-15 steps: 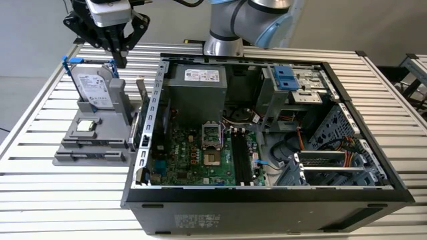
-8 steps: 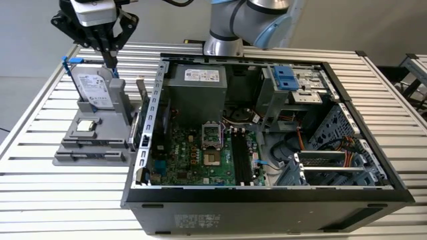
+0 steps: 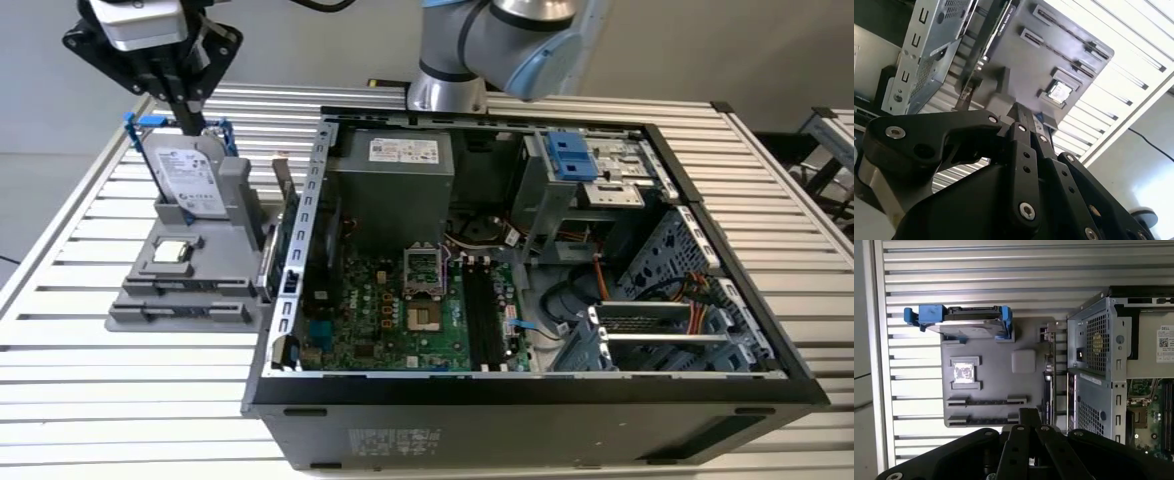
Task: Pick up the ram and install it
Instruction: 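Reach for the ram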
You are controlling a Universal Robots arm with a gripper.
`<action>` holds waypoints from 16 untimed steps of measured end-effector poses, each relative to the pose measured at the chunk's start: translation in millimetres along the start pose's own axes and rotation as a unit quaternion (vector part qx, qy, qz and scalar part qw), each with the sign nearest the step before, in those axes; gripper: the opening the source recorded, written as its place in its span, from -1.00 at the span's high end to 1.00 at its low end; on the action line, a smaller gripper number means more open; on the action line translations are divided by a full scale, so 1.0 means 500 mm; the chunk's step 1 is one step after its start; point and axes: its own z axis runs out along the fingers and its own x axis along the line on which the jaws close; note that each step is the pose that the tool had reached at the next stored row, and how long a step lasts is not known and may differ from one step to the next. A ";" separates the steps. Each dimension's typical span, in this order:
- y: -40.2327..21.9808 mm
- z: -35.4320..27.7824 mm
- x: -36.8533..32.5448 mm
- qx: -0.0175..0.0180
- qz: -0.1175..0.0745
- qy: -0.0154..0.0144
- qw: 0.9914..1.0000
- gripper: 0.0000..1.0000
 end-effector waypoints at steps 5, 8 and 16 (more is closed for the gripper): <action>-0.001 -0.001 0.032 0.000 -0.001 0.000 1.000 1.00; -0.002 -0.001 0.051 0.000 -0.001 0.000 1.000 1.00; -0.004 -0.002 0.086 0.000 -0.009 0.000 1.000 1.00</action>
